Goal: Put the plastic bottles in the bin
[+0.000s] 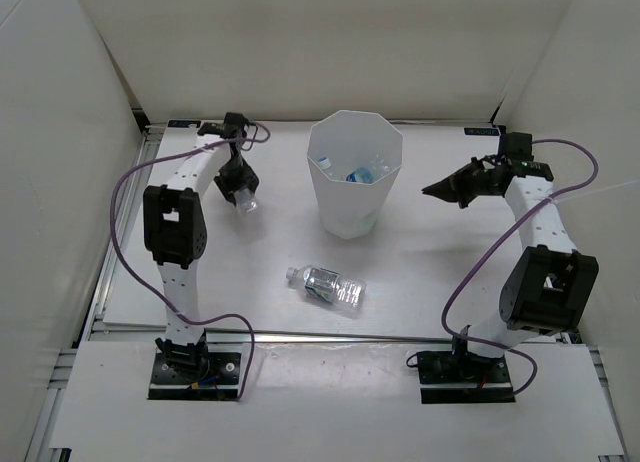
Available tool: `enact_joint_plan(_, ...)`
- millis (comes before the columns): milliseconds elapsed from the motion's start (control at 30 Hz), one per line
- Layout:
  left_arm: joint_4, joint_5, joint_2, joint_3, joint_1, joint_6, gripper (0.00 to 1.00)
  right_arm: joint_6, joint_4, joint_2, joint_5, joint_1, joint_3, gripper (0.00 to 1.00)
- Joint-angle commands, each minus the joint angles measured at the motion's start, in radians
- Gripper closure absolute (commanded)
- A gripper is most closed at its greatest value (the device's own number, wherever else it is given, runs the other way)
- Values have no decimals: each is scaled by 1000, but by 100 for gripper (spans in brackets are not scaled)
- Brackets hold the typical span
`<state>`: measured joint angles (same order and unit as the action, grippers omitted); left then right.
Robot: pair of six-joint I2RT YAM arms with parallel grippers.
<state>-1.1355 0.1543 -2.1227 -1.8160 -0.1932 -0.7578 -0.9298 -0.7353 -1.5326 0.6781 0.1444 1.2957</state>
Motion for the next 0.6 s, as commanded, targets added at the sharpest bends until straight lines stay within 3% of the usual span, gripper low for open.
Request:
enact_joint_plan(0, -44, 79, 110, -227, 5, -40, 65, 22, -10, 0, 34, 3, 56, 91)
enact_joint_plan(100, -32, 90, 184, -380, 5, -52, 63, 22, -10, 0, 34, 3, 56, 91)
enact_joint_plan(300, 390, -102, 429, -278, -29, -55, 57, 22, -10, 48, 34, 12, 33, 90)
enact_joint_plan(467, 422, -313, 313, -486, -89, -23, 56, 22, -10, 138, 34, 44, -28, 90)
enact_joint_plan(567, 422, -358, 230, -569, -158, 12, 56, 31, -24, 204, 34, 84, -39, 90)
